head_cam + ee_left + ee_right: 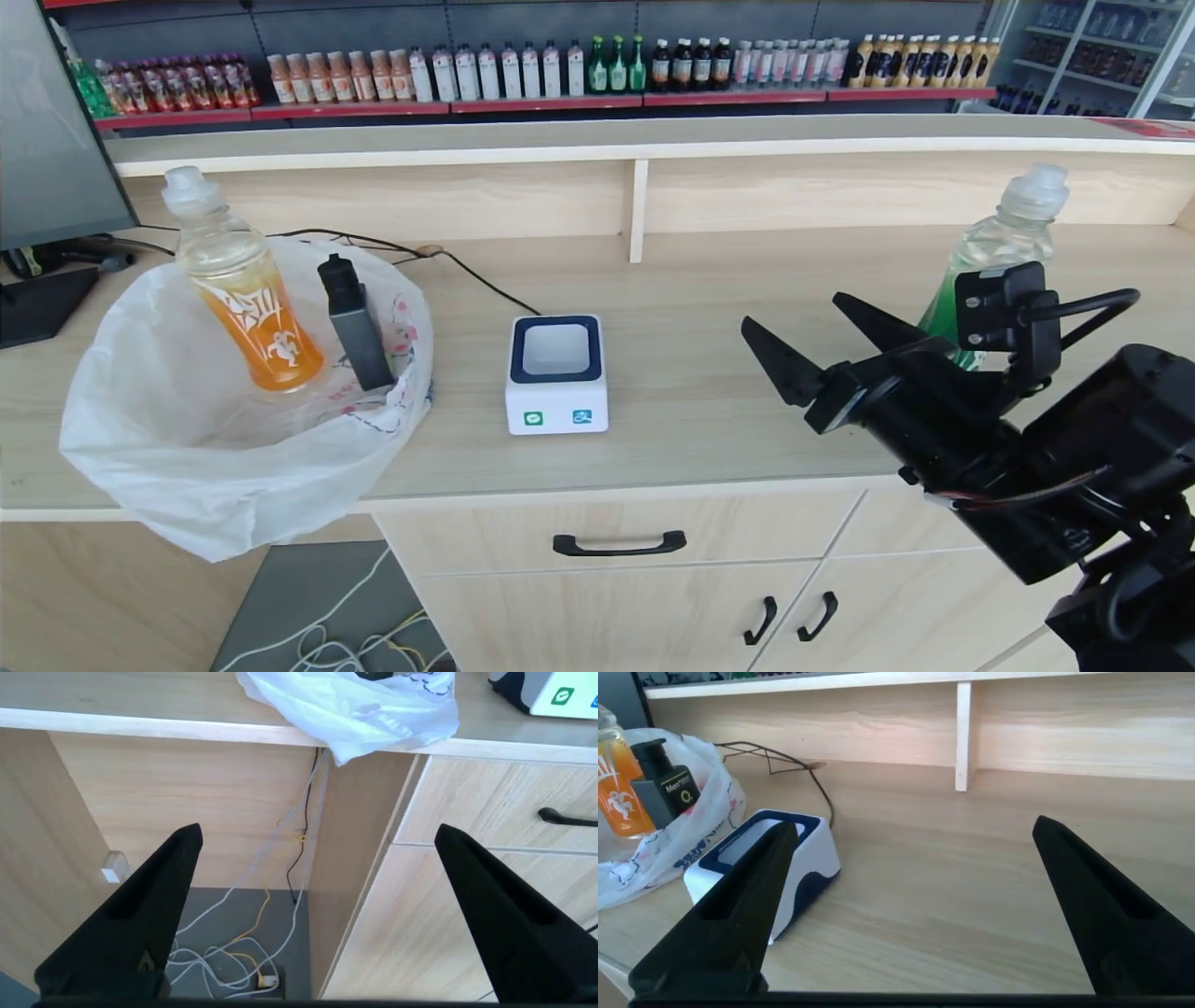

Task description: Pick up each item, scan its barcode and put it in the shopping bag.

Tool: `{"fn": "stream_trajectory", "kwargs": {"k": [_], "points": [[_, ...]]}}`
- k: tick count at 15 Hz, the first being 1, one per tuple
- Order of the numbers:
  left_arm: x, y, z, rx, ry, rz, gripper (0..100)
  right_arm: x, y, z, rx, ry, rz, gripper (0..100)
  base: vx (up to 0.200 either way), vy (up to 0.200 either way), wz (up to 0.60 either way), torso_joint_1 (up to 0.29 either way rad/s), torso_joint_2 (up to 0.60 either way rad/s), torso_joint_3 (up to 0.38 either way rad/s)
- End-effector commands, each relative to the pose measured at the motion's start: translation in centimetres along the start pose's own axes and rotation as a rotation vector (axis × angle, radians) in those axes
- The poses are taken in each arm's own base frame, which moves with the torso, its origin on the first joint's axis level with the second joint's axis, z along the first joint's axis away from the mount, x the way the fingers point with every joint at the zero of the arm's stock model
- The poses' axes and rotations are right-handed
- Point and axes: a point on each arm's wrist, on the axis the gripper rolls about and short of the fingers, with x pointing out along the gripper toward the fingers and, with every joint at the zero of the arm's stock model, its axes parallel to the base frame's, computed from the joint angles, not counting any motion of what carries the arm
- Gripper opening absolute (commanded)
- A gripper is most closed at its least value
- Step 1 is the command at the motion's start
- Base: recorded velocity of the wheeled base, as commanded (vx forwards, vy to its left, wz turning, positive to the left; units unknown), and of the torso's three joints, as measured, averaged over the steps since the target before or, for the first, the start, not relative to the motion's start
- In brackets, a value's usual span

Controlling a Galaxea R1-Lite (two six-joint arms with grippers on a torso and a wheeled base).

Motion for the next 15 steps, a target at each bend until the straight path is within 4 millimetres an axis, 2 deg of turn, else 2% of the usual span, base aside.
{"fn": "stream_trajectory", "kwargs": {"k": [1, 8, 10, 15], "points": [[0.0, 0.0, 0.0, 0.000, 0.000, 0.000, 100, -0.1, 0.2, 0.1, 0.001, -0.002, 0.006, 100, 0.000, -0.200, 0.00, -0.002, 0.00, 0.002], [0.0, 0.0, 0.0, 0.001, 0.000, 0.000, 100, -1.0, 1.1, 0.0, 0.010, 0.015, 0.044, 100, 0.000, -0.200, 0.00, 0.003, 0.00, 0.003], [0.0, 0.0, 0.0, 0.003, 0.000, 0.000, 100, -2.2, 1.9, -0.2, 0.017, 0.046, 0.078, 100, 0.000, 0.000, 0.00, 0.000, 0.00, 0.000], [0.0, 0.0, 0.0, 0.001, 0.001, 0.000, 100, -2.5, 1.6, -0.3, 0.008, 0.055, 0.055, 100, 0.000, 0.000, 0.00, 0.000, 0.00, 0.000]]}}
